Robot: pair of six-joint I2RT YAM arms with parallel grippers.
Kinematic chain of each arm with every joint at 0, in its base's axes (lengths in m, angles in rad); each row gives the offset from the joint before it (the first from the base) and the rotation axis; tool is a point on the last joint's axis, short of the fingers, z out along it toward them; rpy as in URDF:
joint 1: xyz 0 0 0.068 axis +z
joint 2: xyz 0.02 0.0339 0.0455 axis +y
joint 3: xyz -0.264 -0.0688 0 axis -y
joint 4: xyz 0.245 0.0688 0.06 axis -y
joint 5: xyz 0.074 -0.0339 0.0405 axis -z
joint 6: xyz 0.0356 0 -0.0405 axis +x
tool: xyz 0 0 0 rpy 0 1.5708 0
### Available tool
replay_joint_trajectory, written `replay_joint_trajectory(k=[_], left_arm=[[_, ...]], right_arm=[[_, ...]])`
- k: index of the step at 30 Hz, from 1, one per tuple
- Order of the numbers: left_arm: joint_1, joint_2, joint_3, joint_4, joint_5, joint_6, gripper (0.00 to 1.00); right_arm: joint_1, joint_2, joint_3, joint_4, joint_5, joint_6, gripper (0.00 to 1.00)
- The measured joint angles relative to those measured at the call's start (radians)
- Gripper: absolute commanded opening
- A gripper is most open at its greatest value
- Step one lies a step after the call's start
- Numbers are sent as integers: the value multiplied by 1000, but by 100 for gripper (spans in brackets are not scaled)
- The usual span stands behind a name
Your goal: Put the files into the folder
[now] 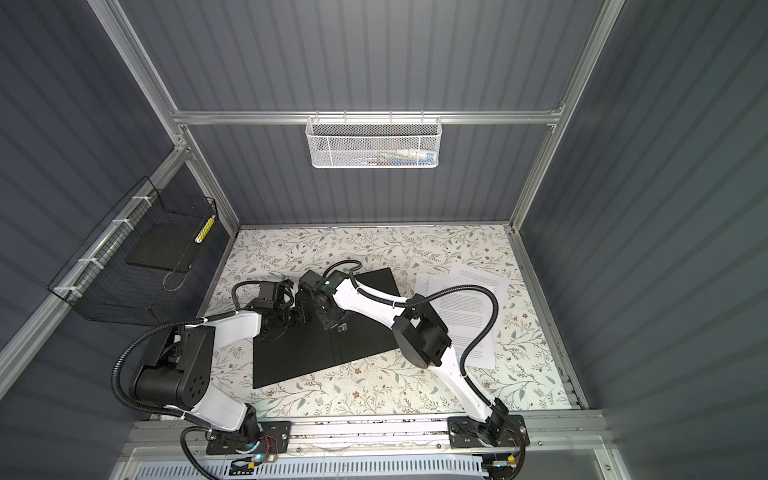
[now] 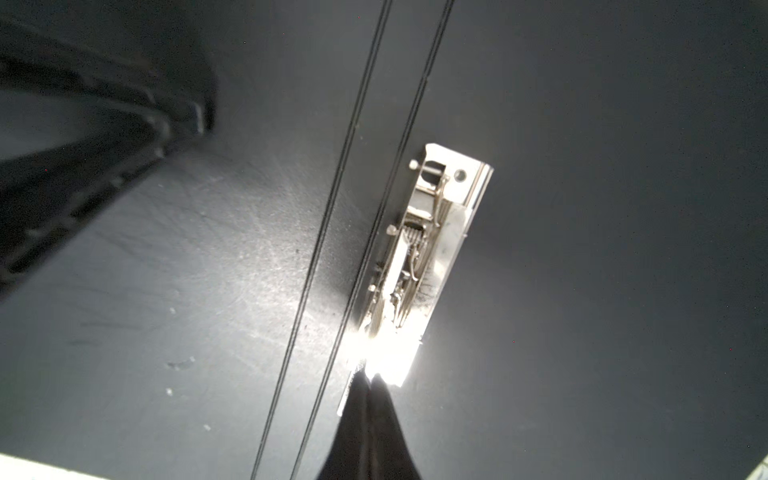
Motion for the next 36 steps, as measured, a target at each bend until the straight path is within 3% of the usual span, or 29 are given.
replay_joint_trajectory(k=[11,16,21,26,33,36], left_arm=[[0,1,0,0,0,0,0],[0,1,0,0,0,0,0],[0,1,0,0,0,0,0],[0,1,0,0,0,0,0],[0,-10,-2,-13,-8,3,0],[0,-28,0,-52,-39,3,0]], right_arm=[[-45,-97,-29,12,-32,4,11],[-76,-238,-177,62,-56,11,13],[-90,-380,-425,205,-133,15,13],[-103,-364,-507,299,-221,25,15],[-193,-388,-637,444,-286,43,49],[-283,-409,-668,452,-296,26,56]])
